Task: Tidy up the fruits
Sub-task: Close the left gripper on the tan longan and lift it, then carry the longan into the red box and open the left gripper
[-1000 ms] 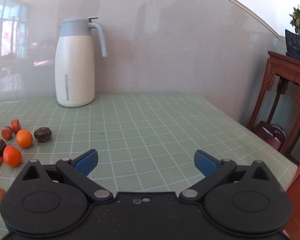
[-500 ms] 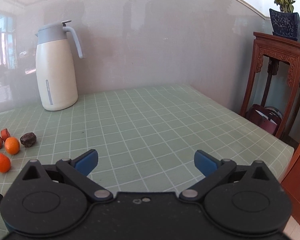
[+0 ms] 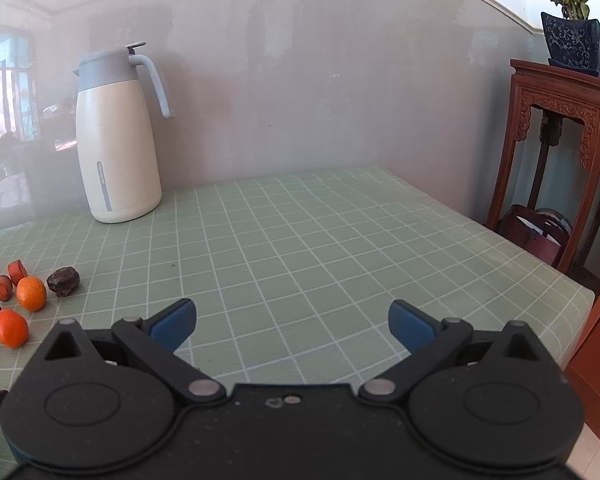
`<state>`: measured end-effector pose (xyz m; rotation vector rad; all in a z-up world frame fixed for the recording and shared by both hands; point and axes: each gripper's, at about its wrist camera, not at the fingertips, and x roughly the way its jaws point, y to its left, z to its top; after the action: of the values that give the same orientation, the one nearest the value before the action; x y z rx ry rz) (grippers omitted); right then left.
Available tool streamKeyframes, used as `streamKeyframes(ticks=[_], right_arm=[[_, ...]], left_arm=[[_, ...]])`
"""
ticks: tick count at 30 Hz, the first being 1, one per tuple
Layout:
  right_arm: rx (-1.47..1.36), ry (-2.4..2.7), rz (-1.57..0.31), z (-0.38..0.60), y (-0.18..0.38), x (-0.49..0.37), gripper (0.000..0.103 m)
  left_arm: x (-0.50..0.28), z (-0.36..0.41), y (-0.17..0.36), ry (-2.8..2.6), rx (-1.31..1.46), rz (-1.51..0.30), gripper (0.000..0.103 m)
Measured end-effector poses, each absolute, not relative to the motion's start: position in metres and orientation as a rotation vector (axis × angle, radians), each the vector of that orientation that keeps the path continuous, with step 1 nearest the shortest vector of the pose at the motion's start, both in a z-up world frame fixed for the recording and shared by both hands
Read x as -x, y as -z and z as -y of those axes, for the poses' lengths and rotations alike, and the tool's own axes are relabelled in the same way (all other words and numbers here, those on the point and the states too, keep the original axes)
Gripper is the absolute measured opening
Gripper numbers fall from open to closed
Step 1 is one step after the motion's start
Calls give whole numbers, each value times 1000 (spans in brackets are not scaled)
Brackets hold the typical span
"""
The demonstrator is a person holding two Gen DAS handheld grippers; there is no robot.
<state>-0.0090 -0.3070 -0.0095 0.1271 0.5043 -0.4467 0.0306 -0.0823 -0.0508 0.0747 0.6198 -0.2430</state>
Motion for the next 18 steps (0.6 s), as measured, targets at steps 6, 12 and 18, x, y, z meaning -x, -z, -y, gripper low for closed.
streamKeyframes(ticks=[6, 12, 18], right_arm=[[-151, 438, -504, 308, 10, 8, 103], [-142, 431, -504, 303, 10, 7, 103], [-147, 415, -505, 297, 9, 5, 103]], left_arm=[[-26, 80, 46, 238, -83, -584, 27], [-20, 71, 36, 202, -90, -521, 27], [-15, 48, 16, 111, -94, -408, 27]])
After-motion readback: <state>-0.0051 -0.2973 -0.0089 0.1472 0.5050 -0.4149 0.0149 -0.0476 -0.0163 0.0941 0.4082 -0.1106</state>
